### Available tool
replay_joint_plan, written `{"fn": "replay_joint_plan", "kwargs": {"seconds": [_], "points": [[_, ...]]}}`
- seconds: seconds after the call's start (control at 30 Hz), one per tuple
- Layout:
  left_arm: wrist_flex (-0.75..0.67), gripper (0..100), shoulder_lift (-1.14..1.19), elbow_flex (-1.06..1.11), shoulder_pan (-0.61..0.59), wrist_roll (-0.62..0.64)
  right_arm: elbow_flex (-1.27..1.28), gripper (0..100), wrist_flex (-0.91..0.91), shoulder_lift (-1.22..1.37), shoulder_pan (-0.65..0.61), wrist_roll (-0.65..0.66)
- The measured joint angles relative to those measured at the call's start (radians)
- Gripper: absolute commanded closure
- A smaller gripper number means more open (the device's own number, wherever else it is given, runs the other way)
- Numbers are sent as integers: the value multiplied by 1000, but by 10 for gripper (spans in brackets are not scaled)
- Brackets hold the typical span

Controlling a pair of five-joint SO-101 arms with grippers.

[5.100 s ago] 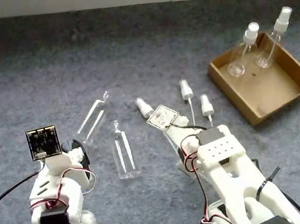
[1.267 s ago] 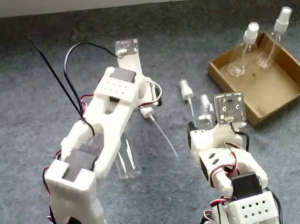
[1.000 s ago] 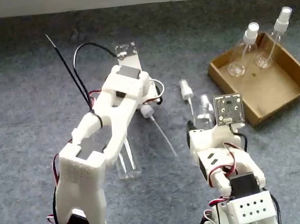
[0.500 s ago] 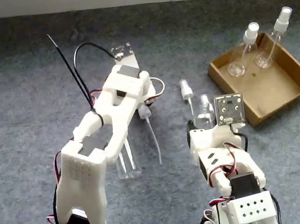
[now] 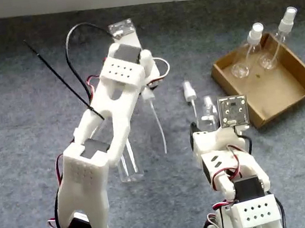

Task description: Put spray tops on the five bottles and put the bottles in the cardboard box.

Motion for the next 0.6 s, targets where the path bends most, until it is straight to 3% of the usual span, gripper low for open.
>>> {"fn": "replay_joint_plan", "kwargs": {"seconds": [0.13, 0.3, 0.6], "points": [[222, 966, 0, -255, 0, 0, 0, 868, -43, 0, -2, 0], [281, 966, 0, -503, -3, -5, 37, 868, -161, -2, -81, 0], [290, 966, -78, -657, -17, -384, 77, 868, -273, 0, -199, 0]]}}
